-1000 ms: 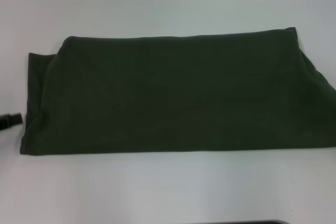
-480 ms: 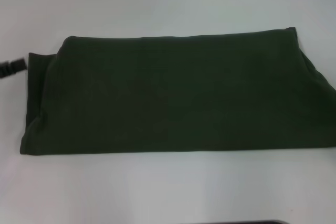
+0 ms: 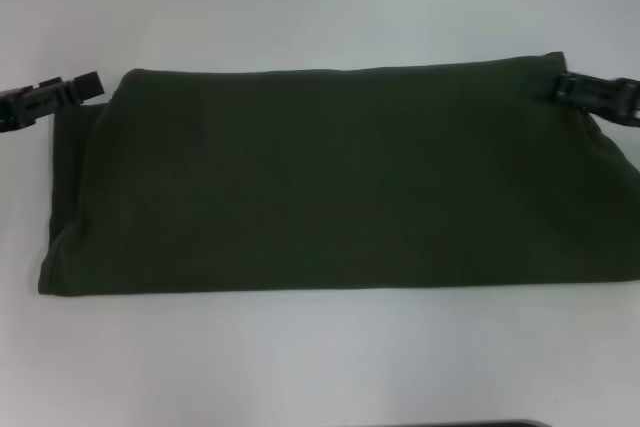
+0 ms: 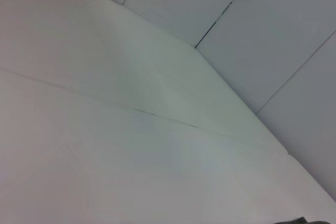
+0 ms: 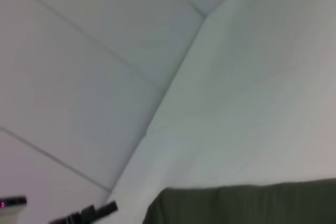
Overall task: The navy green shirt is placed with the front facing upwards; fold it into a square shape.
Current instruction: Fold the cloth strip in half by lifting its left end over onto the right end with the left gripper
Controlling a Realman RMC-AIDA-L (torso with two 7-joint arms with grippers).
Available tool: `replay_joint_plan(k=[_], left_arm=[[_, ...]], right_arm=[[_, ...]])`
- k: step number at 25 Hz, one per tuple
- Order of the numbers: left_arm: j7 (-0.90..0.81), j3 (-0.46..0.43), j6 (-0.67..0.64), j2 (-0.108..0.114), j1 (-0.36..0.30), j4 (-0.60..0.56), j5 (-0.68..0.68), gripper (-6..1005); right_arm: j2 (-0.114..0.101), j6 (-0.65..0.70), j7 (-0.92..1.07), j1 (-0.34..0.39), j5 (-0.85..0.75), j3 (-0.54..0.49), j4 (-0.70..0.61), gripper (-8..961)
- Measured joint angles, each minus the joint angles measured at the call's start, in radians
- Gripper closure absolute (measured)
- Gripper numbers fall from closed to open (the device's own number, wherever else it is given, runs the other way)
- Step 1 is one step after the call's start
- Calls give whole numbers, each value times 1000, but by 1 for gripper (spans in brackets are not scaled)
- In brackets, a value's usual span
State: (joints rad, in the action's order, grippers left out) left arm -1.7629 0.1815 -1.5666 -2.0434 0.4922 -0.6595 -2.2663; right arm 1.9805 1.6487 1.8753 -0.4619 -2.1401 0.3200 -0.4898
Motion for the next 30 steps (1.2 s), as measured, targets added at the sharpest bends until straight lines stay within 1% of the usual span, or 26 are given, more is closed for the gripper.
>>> replay_joint_plan(k=[3,6,10,13,16,19,22,25,27,30], left_arm=[[25,0,5,-8,1,2,14,99],[50,1,2,-13,0,6,25,101],[115,5,0,-23,9,33,32,108],[172,7,21,-36,28,57,32,110],[211,30,71,-52,45,68,34,111],[224,66,156,-73,61,70,36,111],[232,110,248,-92,73,70,36,111],[232,158,328,-102,81,71,36,111],[228,183,364,-105,82,71,36,110],[225,204,390,-107,83,72,34,110]], right_arm=[[5,-32,20,-38,0,71,0,154],[16,-65,23,-64,0,128,-1,217],[23,-89,19,-70,6,136,-1,302],[24,-90,21,-66,15,131,-2,365],[20,-88,23,-53,38,126,-2,487],[19,-85,23,-44,48,119,0,609],[19,-84,24,-40,56,119,0,837],[18,-84,24,-39,58,119,0,896],[19,-84,24,-39,58,119,0,936],[21,-83,24,-39,59,118,0,935]])
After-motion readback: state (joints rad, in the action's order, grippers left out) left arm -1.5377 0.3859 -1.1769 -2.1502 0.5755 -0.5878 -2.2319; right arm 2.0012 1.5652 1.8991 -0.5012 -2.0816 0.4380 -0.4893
